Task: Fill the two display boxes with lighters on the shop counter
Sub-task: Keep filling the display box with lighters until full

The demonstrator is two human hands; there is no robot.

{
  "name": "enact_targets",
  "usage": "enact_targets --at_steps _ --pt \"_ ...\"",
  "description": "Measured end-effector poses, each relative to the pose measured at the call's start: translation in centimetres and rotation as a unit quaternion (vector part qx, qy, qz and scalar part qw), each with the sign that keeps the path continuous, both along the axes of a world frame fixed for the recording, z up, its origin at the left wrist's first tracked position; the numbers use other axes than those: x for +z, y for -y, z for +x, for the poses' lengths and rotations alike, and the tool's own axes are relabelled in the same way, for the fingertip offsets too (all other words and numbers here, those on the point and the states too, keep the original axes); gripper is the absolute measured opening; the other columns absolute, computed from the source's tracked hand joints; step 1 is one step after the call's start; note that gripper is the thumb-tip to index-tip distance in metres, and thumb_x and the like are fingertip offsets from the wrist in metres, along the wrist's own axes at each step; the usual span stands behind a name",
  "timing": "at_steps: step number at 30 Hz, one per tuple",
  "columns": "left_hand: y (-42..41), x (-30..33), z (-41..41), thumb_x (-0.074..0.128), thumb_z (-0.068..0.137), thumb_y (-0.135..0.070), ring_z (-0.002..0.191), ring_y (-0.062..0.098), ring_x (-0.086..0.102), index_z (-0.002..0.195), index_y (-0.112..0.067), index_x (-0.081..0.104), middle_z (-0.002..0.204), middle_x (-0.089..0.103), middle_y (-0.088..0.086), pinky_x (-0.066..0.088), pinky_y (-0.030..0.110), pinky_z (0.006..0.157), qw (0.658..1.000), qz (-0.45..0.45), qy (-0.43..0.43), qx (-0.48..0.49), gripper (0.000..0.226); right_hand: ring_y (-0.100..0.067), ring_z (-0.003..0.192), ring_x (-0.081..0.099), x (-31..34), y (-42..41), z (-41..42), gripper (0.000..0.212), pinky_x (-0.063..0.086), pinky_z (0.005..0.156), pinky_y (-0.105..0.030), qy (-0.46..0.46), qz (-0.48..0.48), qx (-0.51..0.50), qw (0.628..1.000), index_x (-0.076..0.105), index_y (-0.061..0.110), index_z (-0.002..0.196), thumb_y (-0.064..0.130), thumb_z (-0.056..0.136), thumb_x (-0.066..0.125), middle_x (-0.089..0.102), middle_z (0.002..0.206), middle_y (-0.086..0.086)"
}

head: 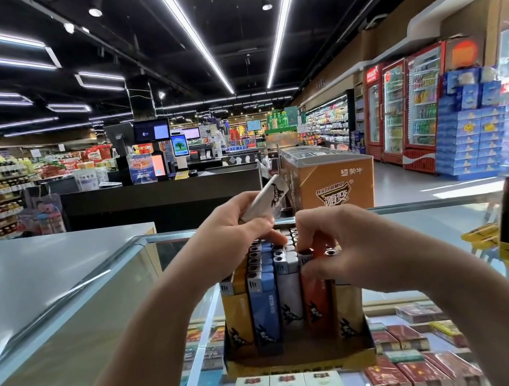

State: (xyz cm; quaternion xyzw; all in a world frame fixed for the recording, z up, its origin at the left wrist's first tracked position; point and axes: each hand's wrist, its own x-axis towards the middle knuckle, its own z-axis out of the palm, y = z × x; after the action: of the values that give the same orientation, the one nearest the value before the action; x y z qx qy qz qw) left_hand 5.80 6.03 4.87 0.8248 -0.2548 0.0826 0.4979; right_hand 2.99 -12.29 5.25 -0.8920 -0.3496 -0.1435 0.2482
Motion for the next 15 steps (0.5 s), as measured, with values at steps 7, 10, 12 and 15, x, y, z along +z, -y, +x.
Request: enact_targets --at_steps 7,10,12,15 --pt "0.18 -0.10 0.12 0.048 0.095 -0.025 0.085 0.026 0.059 0.099 -0.038 0.049 0.079 0.072 -0.008 0.047 0.020 0.065 1.000 -0.007 0.003 0.007 0.014 -0.006 0.079 0.044 -0.11 -0.20 -0.07 0.027 0.043 0.070 -0.029 0.003 -0.049 -0.020 0.999 0.045 0.024 0.074 0.008 0.076 0.066 0.049 0.082 0.008" --pt "0.27 -0.14 0.14 0.048 0.094 -0.026 0.070 0.014 0.061 0.096 -0.032 0.057 0.077 0.070 -0.014 0.049 0.013 0.060 0.999 -0.017 0.010 0.026 0.011 -0.005 0.079 0.043 -0.04 -0.19 -0.12 0.018 0.041 0.073 -0.029 -0.004 -0.048 -0.010 0.999 0.051 0.018 0.083 0.011 0.077 0.067 0.050 0.081 0.007" --pt "0.16 -0.16 0.14 0.051 0.093 -0.025 0.060 0.007 0.056 0.089 -0.029 0.063 0.067 0.066 -0.014 0.047 0.012 0.056 0.998 -0.048 0.012 0.043 0.013 -0.005 0.082 0.044 -0.01 -0.13 -0.02 0.018 0.043 0.075 -0.029 -0.008 -0.047 -0.003 0.999 0.055 0.016 0.090 0.015 0.078 0.067 0.052 0.084 0.007" --pt "-0.09 0.08 -0.14 0.057 0.087 -0.026 0.057 0.002 0.055 0.085 -0.028 0.068 0.065 0.065 -0.014 0.045 0.019 0.062 0.992 -0.119 -0.001 0.049 0.011 -0.008 0.084 0.048 -0.09 -0.10 0.15 0.017 0.046 0.073 -0.028 -0.003 -0.050 -0.005 0.999 0.057 0.021 0.091 0.023 0.079 0.068 0.054 0.086 0.008"
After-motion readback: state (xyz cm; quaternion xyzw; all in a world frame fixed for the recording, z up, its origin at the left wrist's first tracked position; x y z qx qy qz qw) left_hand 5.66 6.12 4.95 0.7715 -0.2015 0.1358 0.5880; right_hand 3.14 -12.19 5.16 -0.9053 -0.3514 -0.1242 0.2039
